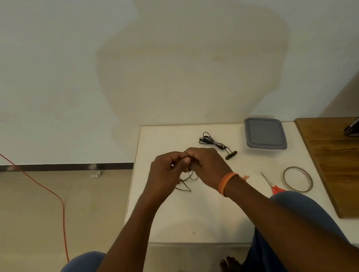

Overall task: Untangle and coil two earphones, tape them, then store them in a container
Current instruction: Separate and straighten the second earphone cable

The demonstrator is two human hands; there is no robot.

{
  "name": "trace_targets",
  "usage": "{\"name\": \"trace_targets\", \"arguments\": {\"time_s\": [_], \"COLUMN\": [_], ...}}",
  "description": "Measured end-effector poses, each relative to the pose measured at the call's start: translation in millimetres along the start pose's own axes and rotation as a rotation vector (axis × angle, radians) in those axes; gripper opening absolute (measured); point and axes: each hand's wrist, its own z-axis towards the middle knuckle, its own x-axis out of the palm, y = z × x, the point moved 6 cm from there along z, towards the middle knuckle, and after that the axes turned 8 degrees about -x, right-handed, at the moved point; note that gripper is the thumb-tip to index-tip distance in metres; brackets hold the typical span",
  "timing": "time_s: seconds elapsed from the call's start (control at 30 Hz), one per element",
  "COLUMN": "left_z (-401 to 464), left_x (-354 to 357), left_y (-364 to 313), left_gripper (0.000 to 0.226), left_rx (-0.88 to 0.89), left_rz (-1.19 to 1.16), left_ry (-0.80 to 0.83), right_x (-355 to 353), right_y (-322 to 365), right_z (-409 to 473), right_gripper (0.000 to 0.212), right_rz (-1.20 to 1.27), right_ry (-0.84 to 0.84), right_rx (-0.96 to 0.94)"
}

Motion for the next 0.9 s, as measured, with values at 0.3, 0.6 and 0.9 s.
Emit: {"name": "trace_targets", "arguments": {"time_s": [0.3, 0.6, 0.9], "left_z": [-34, -36, -16], "left_x": [-26, -46, -37], "left_y": [-18, -7, 9], "left_gripper": [0.014, 0.023, 0.02], "left_rx": [-0.032, -0.048, -0.101], "left_rz": [0.537, 0.767, -0.24], "left_ry": [-0.042, -0.208, -0.062], "right_x": [-52, -66, -38], "right_y": [-24, -50, -7], "right_z": [-23, -29, 2], "right_gripper": [0.02, 0.017, 0.079], "right_rz": [0.141, 0.457, -0.139], "right_ry": [-0.273, -0.454, -0.061], "right_rx": [0.25, 0.552, 0.307]}}
